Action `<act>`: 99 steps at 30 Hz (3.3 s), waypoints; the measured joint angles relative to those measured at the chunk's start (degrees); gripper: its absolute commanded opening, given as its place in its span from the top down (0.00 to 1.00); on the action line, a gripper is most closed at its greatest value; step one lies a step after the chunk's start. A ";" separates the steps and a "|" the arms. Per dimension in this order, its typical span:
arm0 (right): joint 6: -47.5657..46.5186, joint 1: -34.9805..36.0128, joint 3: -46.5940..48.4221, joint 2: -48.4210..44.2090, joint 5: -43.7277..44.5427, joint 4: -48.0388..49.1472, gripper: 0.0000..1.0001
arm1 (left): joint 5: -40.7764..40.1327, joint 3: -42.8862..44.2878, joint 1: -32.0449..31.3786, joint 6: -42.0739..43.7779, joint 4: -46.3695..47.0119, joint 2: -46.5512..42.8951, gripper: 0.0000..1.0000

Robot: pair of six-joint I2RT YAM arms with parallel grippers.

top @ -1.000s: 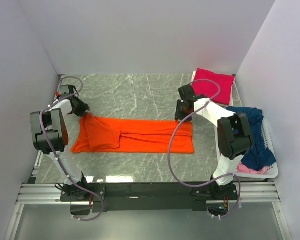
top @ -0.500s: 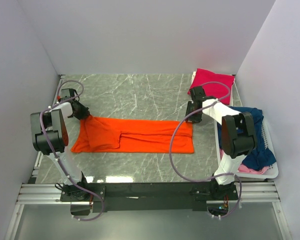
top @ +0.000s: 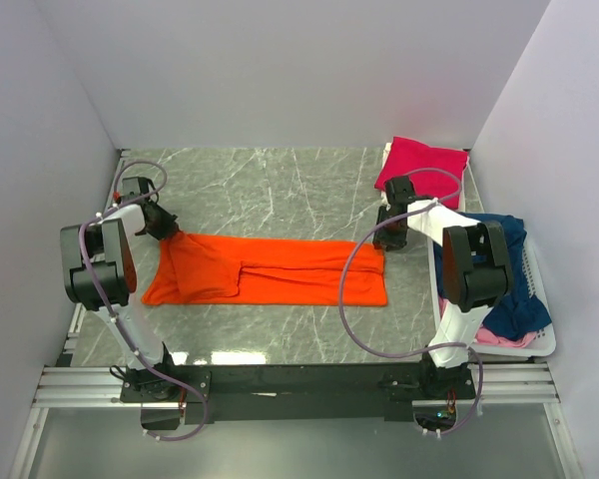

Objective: Fold and stack the t-shirts
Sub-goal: Fold the tshirt

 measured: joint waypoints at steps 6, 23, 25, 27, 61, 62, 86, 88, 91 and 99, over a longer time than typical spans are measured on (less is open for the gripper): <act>-0.72 -0.28 -0.28 0.22 -1.40 0.35 0.75 | -1.11 -1.25 0.00 -0.59 -1.22 -1.92 1.00; -0.46 -2.58 3.72 3.50 -3.69 -0.37 1.00 | -3.15 -9.40 4.66 0.11 -1.33 -13.42 1.00; -0.35 -2.62 4.15 3.87 -3.78 -0.61 1.00 | -3.19 -10.54 4.83 0.48 -1.11 -13.68 1.00; -0.33 -2.73 4.42 4.02 -3.96 -0.70 1.00 | -3.17 -11.82 4.98 0.87 -0.85 -14.12 1.00; -2.64 -0.02 12.31 -4.24 -3.15 -6.23 0.55 | -11.41 -4.39 -5.11 1.16 -8.46 -27.56 0.44; -2.89 0.90 12.52 -4.39 -4.22 -6.21 0.56 | -10.88 -5.90 -7.54 -0.20 -8.39 -28.52 0.44; -0.50 8.81 5.29 5.49 -19.58 -4.76 0.59 | -5.75 -24.68 -17.68 -12.11 -8.68 -25.68 0.44; -0.26 8.79 4.79 5.18 -19.61 -4.42 0.60 | -5.90 -23.87 -17.57 -11.10 -8.04 -24.22 0.44; 0.02 8.81 4.20 4.74 -19.30 -4.63 0.60 | -6.45 -19.87 -17.66 -8.55 -8.17 -19.96 0.44; 2.49 10.01 0.83 2.29 -18.05 -5.09 0.60 | -8.83 -0.13 -17.86 0.85 -8.72 -2.82 0.45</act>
